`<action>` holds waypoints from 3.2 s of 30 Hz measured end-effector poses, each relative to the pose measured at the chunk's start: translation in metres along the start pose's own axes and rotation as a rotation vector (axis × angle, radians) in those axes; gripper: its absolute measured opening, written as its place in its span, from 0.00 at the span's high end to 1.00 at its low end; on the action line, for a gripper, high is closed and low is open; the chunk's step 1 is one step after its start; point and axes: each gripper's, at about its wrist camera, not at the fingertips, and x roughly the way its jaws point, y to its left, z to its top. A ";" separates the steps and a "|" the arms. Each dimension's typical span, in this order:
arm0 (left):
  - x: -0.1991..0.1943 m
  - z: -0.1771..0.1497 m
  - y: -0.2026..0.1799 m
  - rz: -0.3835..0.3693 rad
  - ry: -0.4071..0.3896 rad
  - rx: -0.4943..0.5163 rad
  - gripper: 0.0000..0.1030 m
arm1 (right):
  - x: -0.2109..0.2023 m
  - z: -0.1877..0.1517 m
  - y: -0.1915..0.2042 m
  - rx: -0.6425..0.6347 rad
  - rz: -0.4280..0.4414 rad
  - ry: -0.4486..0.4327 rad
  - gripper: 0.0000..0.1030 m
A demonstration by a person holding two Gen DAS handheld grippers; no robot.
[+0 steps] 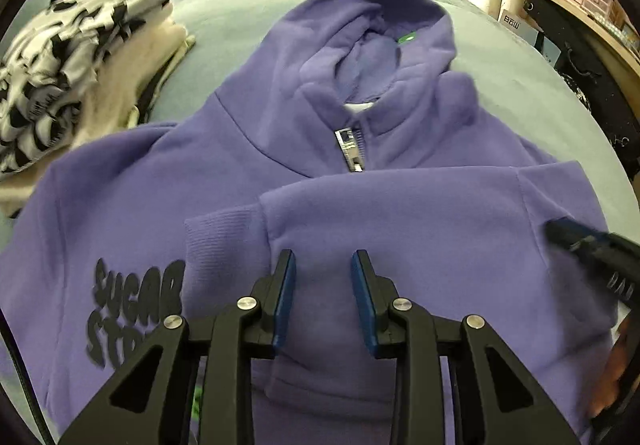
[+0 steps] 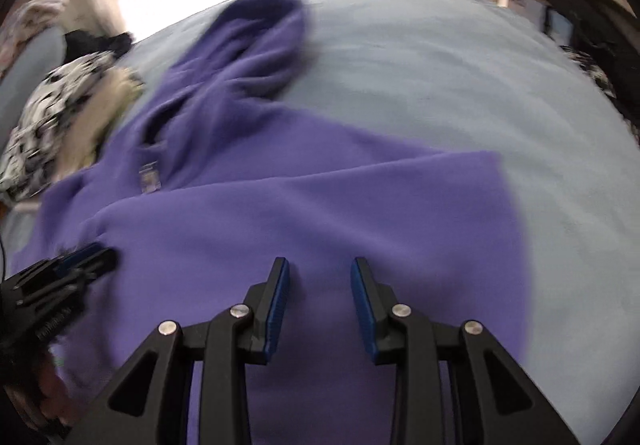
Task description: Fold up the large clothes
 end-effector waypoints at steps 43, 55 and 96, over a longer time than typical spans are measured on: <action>-0.146 -0.098 0.015 -0.048 -0.051 -0.079 0.68 | -0.139 -0.124 0.029 0.142 0.037 -0.023 0.67; -0.218 -0.174 0.060 -0.048 -0.060 -0.118 0.60 | -0.183 -0.196 0.091 0.145 0.138 0.016 0.66; -0.120 -0.196 0.511 -0.160 -0.192 -1.007 0.75 | -0.077 -0.139 0.389 -0.261 0.252 0.030 0.59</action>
